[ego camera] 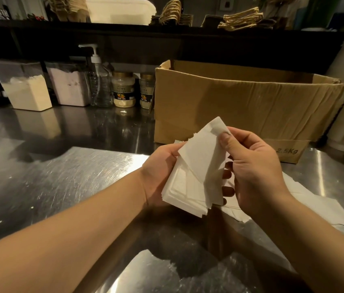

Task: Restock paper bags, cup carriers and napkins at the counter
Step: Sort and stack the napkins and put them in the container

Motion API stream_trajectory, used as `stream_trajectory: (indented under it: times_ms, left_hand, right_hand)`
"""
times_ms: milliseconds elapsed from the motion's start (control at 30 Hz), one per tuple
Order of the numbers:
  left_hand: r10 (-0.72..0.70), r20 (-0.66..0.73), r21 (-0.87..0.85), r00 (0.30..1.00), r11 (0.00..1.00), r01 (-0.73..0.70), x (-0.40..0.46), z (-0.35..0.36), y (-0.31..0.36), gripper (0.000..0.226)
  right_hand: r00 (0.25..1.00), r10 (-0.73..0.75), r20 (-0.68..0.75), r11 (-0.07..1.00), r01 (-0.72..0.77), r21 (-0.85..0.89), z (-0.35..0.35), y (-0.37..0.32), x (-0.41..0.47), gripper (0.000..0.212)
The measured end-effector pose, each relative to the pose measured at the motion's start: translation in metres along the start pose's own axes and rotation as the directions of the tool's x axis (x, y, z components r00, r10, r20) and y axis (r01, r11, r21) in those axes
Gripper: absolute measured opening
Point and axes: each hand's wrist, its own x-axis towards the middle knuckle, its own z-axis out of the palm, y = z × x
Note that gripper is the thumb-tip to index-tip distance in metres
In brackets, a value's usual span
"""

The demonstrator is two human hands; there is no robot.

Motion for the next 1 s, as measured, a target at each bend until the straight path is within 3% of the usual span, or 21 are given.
stream_trajectory:
  times_ms: [233,300,367,467,533,600,833,1000]
  left_hand:
    - [0.012,0.049,-0.076,0.999,0.997,-0.008,-0.003,0.001,0.002,0.042]
    - [-0.024,0.119,-0.132,0.993,0.99,0.039,-0.004,0.002,0.005,0.041]
    - [-0.073,0.153,-0.178,0.986,0.979,0.1,-0.005,0.001,0.006,0.047]
    - [-0.096,0.214,-0.22,0.972,0.965,0.144,-0.006,-0.002,0.005,0.057]
    - [-0.029,0.215,-0.217,0.976,0.973,0.077,-0.006,0.001,0.006,0.046]
    - [0.016,0.161,-0.178,0.987,0.984,0.013,-0.006,0.003,0.007,0.041]
    - [-0.015,0.143,-0.038,0.99,0.999,0.021,-0.004,0.001,0.006,0.043]
    - [-0.004,0.126,-0.019,0.992,1.0,0.006,-0.002,-0.001,0.002,0.046]
  right_hand:
    - [0.997,-0.072,0.026,0.997,0.071,0.026,-0.004,-0.005,0.004,0.004]
    - [0.994,-0.068,0.084,0.986,0.054,0.159,-0.009,-0.013,0.008,0.013]
    - [0.973,-0.026,0.228,0.951,-0.046,0.306,-0.015,-0.025,0.01,0.028]
    - [0.935,-0.01,0.355,0.992,-0.035,0.121,-0.019,-0.034,0.008,0.025]
    - [0.929,-0.017,0.369,0.998,0.037,-0.048,-0.017,-0.029,0.008,0.007]
    - [0.938,-0.025,0.346,0.986,0.079,-0.144,-0.013,-0.02,0.008,0.005]
    - [0.976,-0.039,0.214,0.96,0.096,-0.263,-0.006,-0.002,0.007,0.006]
    - [0.963,-0.084,0.254,0.897,0.184,-0.401,-0.005,-0.004,0.006,0.012]
